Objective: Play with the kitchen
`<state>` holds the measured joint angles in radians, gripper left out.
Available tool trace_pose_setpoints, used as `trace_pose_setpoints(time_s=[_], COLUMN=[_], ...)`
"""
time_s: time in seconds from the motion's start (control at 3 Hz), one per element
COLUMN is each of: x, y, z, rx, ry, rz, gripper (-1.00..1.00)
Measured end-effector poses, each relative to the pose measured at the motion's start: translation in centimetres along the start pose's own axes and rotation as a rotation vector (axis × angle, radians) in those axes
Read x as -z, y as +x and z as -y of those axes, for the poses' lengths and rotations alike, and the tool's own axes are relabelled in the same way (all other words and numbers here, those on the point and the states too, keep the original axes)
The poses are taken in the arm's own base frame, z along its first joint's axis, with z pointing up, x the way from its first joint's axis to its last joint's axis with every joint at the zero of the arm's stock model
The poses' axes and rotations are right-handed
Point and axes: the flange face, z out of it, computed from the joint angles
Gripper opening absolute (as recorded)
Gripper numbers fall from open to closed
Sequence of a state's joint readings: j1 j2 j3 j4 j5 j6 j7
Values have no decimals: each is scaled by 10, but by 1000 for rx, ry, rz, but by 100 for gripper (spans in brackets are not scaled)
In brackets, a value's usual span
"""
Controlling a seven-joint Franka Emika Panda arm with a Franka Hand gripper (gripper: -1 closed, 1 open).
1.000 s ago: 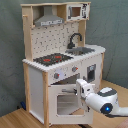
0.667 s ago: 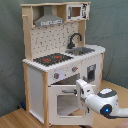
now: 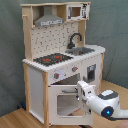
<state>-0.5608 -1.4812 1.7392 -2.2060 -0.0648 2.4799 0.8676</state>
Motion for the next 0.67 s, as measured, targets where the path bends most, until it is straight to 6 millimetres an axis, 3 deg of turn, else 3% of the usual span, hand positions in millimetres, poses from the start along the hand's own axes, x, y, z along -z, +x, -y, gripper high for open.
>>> trace_pose_setpoints(time_s=[0.33,0.67], x=[22,57], y=[8,27], z=[-11,-23], rx=[25,63], ry=[-25,-5], rz=[0,-61], gripper=[100,100])
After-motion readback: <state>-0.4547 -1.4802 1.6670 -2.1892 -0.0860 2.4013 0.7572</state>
